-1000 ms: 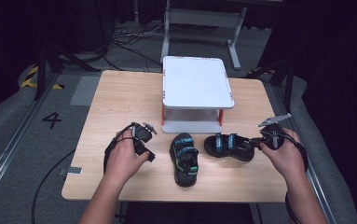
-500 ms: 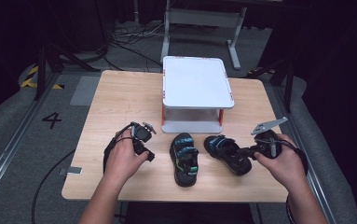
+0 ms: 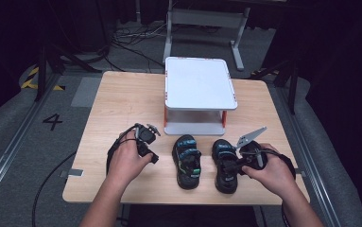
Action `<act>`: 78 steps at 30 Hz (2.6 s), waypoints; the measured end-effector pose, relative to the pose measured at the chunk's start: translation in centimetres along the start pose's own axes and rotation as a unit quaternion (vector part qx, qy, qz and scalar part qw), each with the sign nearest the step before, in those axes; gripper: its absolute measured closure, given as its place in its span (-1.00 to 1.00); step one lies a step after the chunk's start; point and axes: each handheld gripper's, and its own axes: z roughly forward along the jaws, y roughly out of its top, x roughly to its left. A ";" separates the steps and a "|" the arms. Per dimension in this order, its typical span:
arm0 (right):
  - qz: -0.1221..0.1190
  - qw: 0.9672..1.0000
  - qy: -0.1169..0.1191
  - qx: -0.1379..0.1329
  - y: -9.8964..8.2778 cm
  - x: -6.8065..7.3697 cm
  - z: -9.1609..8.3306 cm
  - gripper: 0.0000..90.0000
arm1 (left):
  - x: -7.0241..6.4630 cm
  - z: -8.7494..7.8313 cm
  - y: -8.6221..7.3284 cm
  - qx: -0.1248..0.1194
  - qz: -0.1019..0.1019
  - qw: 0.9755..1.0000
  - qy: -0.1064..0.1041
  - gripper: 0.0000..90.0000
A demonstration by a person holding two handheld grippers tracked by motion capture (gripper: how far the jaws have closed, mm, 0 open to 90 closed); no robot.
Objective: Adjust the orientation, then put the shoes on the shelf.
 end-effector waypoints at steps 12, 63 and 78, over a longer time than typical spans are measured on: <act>-0.088 0.983 -0.161 0.031 1.1 -2.1 1.6 -0.02 | 0.3 -0.4 -1.5 0.000 -0.020 1.000 0.006 -0.44; -0.003 0.994 -0.097 -0.044 6.4 2.1 1.3 -0.02 | 1.6 -1.3 -0.6 -0.002 -0.020 1.000 -0.002 -0.47; 0.092 0.990 -0.095 0.039 6.8 4.2 4.0 0.02 | 1.2 -1.2 -0.8 0.001 -0.018 1.000 0.001 -0.47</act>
